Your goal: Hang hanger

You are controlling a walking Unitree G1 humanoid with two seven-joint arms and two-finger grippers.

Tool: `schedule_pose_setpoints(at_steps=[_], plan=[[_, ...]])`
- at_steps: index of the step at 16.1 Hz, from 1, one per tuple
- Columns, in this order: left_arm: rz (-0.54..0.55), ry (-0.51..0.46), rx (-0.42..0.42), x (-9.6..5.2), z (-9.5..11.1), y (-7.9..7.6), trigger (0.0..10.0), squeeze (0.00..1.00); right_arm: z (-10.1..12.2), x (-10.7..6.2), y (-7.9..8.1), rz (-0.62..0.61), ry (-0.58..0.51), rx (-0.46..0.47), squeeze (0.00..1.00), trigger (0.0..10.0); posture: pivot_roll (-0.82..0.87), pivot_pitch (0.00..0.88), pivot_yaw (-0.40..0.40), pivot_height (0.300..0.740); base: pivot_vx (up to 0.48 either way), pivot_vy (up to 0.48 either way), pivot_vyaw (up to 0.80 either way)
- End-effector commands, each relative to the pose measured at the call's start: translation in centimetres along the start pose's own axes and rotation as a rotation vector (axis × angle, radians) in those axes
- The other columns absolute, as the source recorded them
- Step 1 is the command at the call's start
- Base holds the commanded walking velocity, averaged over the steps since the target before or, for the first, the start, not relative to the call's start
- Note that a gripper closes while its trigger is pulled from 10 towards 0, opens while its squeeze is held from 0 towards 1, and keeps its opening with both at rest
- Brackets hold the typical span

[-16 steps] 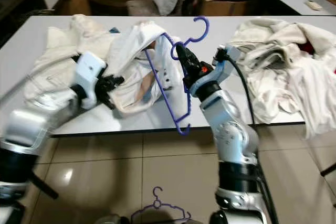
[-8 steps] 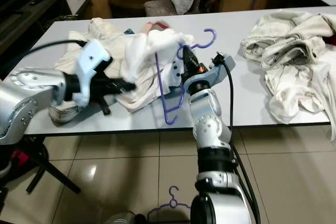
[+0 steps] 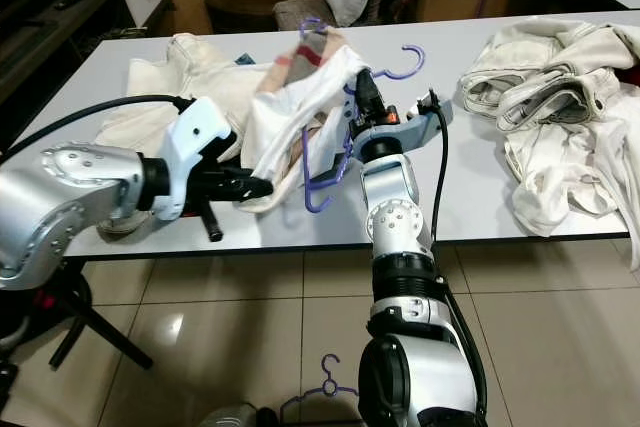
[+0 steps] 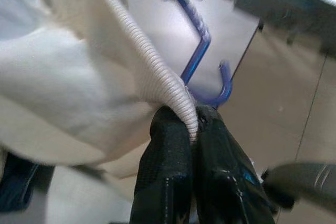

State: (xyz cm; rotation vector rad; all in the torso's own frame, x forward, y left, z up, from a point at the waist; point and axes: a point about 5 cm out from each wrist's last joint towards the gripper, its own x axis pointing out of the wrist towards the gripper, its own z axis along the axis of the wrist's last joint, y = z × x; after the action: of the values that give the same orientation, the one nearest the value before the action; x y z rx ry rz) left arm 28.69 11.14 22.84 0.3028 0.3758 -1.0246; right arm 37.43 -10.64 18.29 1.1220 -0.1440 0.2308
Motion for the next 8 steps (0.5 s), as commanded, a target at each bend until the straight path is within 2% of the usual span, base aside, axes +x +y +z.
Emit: schedule_pose_setpoints(at_steps=[1, 3, 5, 6, 8], plan=[[-0.039, -0.059, -0.031, -0.1, 0.7, -0.5, 0.0, 0.0, -3.0, 1.2, 3.9, 0.095, 0.044, 0.093, 0.0, 10.0, 0.1, 0.003, 0.08, 0.74, 0.0, 0.0, 0.0], [-0.1, -0.126, -0.043, 0.6, 1.6, -1.6, 0.0, 0.0, -3.1, 1.5, 4.3, 0.101, 0.059, 0.117, 0.0, 10.0, 0.09, 0.0, 0.065, 0.74, 0.0, 0.0, 0.0], [-0.125, -0.229, -0.106, 1.4, 2.9, -2.1, 0.0, 0.0, -3.5, 1.6, 4.4, 0.1, 0.08, 0.135, 0.0, 10.0, 0.08, 0.0, 0.056, 0.74, 0.0, 0.0, 0.0], [-0.137, -0.243, -0.116, 1.5, 3.1, -2.2, 0.0, 0.0, -3.6, 1.6, 4.4, 0.099, 0.08, 0.134, 0.0, 10.0, 0.08, 0.0, 0.056, 0.74, 0.0, 0.0, 0.0], [-0.231, -0.28, -0.171, 1.8, 3.6, -3.5, 0.0, 0.0, -3.5, 1.8, 4.2, 0.073, 0.061, 0.185, 0.0, 10.0, 0.07, 0.0, 0.053, 0.74, 0.0, 0.0, 0.0]])
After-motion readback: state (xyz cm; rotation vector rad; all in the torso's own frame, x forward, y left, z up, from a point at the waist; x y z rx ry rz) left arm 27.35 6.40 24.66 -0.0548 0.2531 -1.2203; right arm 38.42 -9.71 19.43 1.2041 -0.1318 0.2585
